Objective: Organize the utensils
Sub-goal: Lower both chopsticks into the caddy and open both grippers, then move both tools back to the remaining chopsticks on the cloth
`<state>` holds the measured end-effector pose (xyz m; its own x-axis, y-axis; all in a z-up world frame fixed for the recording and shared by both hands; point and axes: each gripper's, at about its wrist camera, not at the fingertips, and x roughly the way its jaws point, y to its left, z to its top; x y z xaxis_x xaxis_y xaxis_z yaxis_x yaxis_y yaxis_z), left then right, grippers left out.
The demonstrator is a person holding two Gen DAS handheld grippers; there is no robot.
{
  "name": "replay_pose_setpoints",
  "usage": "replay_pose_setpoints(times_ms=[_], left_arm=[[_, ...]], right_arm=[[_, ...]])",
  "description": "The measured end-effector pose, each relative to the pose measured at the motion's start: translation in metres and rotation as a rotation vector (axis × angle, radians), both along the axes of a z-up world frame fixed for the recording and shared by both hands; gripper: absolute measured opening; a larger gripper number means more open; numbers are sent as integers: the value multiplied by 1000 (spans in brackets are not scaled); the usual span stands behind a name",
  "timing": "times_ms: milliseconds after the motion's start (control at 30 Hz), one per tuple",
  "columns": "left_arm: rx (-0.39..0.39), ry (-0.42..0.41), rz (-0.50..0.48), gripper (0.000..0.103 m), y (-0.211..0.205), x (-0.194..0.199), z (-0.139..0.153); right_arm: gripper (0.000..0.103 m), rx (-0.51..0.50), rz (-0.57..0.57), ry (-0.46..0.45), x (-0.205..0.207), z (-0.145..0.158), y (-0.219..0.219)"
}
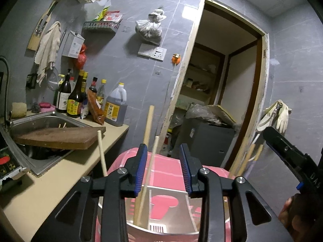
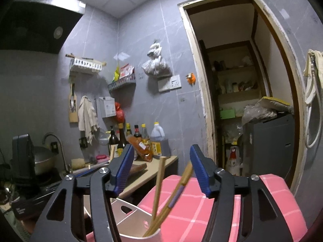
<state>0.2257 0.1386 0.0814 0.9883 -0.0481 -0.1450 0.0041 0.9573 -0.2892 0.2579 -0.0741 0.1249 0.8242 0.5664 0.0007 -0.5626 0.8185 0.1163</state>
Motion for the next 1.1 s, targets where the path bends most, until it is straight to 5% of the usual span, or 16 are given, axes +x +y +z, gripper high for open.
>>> replay_pose_setpoints(times_ms=[133,400,500,700,1100], left_arm=[[7,-14,-19,44,-11,-8,8],[22,-33,-75,74,-42,-24,18],[27,-35,-97,78,-55,-28,19],[34,-14,-158,91,-87,-32,12],[104,127,-272,91,-162,-15,-31]], right_arm=[[75,6,-31,0,-10,6,-24],[94,-10,-121,-6,-33,11,-74],[103,-15,-152,-3,-41,10,-93],[103,-55,-208,22,-54,4,-125],[103,-179,-303,235,-45,-42,-175]])
